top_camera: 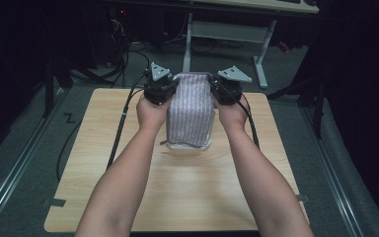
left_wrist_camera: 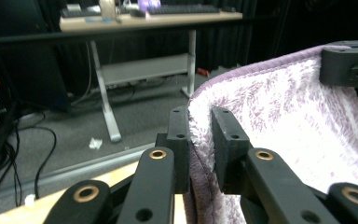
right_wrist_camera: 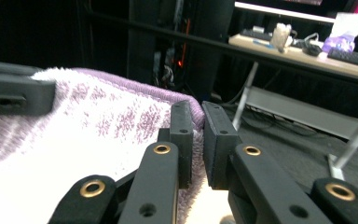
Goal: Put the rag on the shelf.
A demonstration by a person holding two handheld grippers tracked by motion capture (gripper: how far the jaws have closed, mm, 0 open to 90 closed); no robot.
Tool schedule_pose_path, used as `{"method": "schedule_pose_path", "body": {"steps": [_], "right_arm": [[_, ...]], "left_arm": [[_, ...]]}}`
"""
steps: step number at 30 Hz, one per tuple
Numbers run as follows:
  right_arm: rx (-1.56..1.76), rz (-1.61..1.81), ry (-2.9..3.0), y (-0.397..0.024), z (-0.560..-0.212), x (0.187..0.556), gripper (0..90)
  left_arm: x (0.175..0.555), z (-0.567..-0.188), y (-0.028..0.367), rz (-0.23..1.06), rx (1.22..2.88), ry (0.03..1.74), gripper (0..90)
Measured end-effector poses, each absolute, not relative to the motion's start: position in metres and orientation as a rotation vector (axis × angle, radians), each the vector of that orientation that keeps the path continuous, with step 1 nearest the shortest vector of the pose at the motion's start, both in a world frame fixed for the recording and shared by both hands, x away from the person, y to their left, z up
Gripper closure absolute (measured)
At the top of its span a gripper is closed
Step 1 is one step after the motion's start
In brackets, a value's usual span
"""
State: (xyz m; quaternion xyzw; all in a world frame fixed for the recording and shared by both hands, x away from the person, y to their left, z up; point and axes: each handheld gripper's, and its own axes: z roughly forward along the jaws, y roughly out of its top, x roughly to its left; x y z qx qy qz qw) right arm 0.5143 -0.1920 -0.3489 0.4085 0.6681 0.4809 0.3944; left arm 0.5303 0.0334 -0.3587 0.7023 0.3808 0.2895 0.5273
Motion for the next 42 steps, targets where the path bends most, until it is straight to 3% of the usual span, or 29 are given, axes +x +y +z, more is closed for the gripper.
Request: {"method": "schedule_pose_path", "body": {"steps": [7, 16, 19, 21, 42], "right_arm": [[1.077, 1.193, 1.768, -0.192, -0.368, 0.524, 83.2], [1.107, 1.179, 1.789, -0.190, -0.376, 0.527, 81.7], [1.121, 1.177, 1.804, -0.190, -0.377, 0.529, 74.6], [1.115, 1.174, 1.798, -0.190, -0.373, 0.527, 69.0], [1.063, 1.234, 1.770, -0.206, -0.349, 0.484, 63.3]], "left_arm": [[0.538, -0.376, 0.039, 0.600, 1.686, 0.978, 74.9], [0.539, -0.378, 0.043, 0.590, 1.669, 1.007, 69.6], [0.540, -0.378, 0.046, 0.558, 1.665, 1.022, 64.6], [0.539, -0.378, 0.047, 0.557, 1.655, 1.019, 61.6], [0.499, -0.356, 0.051, 0.639, 1.624, 0.935, 58.9]]}}
